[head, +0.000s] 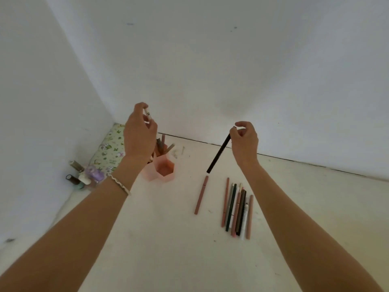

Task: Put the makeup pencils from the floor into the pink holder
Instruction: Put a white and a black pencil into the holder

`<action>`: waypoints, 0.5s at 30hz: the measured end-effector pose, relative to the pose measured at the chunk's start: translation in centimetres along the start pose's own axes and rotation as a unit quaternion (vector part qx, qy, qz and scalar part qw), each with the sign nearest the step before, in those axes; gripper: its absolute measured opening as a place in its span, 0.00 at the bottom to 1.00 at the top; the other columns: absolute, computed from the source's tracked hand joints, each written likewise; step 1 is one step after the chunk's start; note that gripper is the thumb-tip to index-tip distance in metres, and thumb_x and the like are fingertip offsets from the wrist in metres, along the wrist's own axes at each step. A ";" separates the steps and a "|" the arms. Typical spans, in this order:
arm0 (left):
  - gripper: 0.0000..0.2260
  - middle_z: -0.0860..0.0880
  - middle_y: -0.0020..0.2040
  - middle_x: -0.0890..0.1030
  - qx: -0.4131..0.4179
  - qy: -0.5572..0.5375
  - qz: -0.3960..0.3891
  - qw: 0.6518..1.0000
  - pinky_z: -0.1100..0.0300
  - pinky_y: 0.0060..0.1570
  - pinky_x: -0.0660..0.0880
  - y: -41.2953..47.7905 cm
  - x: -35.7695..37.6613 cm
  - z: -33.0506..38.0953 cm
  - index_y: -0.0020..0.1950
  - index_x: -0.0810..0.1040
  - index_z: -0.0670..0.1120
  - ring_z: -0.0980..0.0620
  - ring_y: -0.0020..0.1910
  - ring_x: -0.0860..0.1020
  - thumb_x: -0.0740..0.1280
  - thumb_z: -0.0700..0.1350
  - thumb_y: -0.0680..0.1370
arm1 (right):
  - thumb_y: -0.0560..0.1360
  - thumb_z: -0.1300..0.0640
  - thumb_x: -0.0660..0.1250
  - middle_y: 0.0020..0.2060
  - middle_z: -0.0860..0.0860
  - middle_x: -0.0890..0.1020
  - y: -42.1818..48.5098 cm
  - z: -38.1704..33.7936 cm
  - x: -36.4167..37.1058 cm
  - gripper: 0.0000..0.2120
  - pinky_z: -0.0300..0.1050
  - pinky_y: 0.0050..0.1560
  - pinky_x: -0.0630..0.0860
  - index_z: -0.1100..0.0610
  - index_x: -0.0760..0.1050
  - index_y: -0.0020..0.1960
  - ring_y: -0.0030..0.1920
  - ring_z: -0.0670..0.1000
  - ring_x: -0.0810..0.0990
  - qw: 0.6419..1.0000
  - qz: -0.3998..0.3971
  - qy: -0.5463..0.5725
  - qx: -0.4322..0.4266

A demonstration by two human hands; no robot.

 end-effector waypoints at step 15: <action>0.17 0.47 0.57 0.79 -0.025 0.080 -0.017 0.996 0.53 0.52 0.73 2.7 -2.6 -1.4 0.65 0.74 0.48 0.48 0.56 0.77 0.61 0.40 0.76 | 0.79 0.59 0.63 0.36 0.42 0.77 -4.0 -6.1 9.0 0.02 0.32 0.31 0.68 0.54 0.71 0.51 0.30 0.42 0.72 0.985 -0.051 0.034 -0.163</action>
Point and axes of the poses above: each hand's wrist, its own y-axis towards the middle knuckle, its own x-axis out of the palm, z = x × y, the point moved 8 cm from there along y, towards the middle knuckle
